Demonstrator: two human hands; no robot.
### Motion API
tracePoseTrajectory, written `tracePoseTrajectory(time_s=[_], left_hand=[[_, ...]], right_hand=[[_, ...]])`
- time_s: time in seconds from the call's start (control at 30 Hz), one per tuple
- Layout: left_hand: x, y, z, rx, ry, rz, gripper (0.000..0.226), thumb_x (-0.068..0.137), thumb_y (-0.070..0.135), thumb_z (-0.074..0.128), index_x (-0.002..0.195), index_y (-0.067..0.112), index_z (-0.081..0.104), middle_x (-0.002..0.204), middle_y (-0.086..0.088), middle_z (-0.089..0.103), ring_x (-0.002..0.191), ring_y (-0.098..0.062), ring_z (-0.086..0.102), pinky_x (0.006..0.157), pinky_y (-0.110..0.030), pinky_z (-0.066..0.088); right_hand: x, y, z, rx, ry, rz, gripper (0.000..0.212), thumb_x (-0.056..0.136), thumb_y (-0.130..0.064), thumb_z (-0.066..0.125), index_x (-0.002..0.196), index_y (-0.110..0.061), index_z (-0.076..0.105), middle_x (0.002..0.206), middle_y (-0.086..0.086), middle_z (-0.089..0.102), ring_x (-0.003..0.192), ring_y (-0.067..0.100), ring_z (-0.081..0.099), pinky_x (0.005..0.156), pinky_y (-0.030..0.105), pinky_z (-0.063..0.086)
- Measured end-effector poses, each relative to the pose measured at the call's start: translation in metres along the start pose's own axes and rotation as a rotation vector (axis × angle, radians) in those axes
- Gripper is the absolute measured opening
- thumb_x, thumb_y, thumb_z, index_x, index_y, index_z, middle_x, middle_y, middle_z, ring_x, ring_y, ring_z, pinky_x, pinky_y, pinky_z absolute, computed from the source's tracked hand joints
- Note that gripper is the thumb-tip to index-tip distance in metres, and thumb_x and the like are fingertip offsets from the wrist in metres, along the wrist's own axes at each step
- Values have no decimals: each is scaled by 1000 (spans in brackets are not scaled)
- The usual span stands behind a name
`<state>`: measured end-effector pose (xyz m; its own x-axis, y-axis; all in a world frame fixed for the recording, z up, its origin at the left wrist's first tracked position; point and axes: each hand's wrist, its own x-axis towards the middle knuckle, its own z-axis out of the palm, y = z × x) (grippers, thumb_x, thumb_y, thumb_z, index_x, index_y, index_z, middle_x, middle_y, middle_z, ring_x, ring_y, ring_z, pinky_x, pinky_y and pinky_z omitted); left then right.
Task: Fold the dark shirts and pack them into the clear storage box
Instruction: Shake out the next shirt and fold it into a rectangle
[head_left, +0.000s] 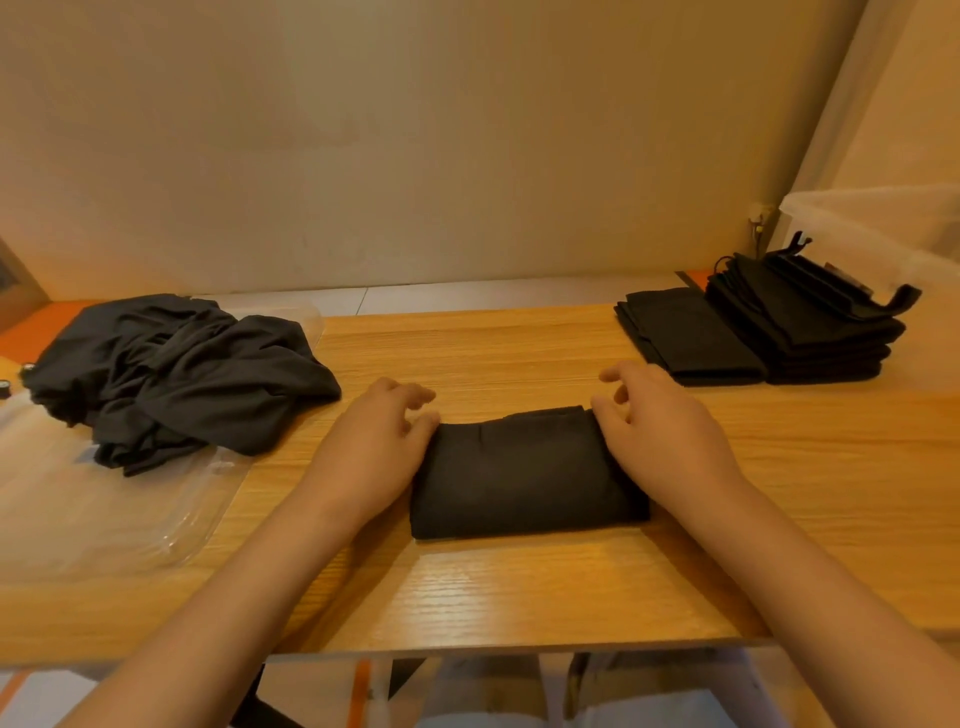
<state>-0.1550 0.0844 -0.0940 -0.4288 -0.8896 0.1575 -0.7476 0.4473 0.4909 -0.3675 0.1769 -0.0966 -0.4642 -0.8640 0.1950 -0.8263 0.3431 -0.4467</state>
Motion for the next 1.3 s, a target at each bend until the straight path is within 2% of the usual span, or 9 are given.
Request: tracePoseTrajectory(time_s=[0.1,0.23,0.33,0.43,0.57,0.87,1.03,1.17,1.3], left_hand=[[-10,17,0,55,44,141,45,100,35,43,145,26,39,147,7,40,134,-11,36,107,-25,28],[-18,33,22,245,-50,272,46,102,31,33,147,20,34,150,3,38,137,-13,33,115,-28,21],[-21,26,36,254,-142,224,49,104,30,27,151,20,24,155,4,31,141,-10,27,118,-29,13],[-23,19,39,208,-163,193,51,104,31,25,153,21,16,159,6,21,145,-5,15,118,-23,0],[-29,14,35,182,-186,157,51,105,34,22,154,24,13,160,8,15,146,-4,7,118,-24,-1],[-30,7,26,100,-233,134,52,104,34,28,153,22,17,159,5,19,146,-9,13,118,-25,6],[-8,15,0,171,-360,117,50,99,32,48,146,22,38,146,2,41,132,-15,37,110,-30,29],[15,30,-16,242,-546,47,53,91,29,63,140,19,46,139,0,48,125,-19,47,105,-33,39],[29,44,-24,286,-688,8,47,85,28,71,127,15,56,124,-1,57,113,-20,56,94,-30,45]], right_hand=[[-15,-20,-7,-31,90,-235,38,99,-33,43,137,-24,46,137,-6,48,129,11,38,103,27,33],[-32,-40,19,-102,-117,-497,43,103,-26,34,145,-20,39,154,-4,33,144,13,20,116,28,8],[-35,-34,37,-163,-231,-448,46,105,-29,23,151,-26,24,160,-10,14,147,6,3,117,28,-4],[-33,-29,40,-208,-271,-417,49,104,-37,14,153,-31,14,161,-13,6,146,4,-3,118,32,-6],[-32,-20,35,-236,-280,-352,55,100,-47,9,154,-32,6,161,-13,3,146,3,-5,120,34,-7],[-31,7,25,-86,-246,-215,52,103,-39,24,153,-29,14,160,-11,14,146,6,9,120,33,0],[-12,0,9,-148,-237,-266,53,101,-42,36,150,-26,27,154,-6,30,142,14,23,119,36,10],[15,-14,-2,-168,-462,-274,62,96,-36,51,151,-25,24,154,0,30,141,21,28,115,38,24],[29,-26,-12,-127,-644,-231,43,92,-26,57,134,-20,52,127,1,54,113,20,52,91,32,46]])
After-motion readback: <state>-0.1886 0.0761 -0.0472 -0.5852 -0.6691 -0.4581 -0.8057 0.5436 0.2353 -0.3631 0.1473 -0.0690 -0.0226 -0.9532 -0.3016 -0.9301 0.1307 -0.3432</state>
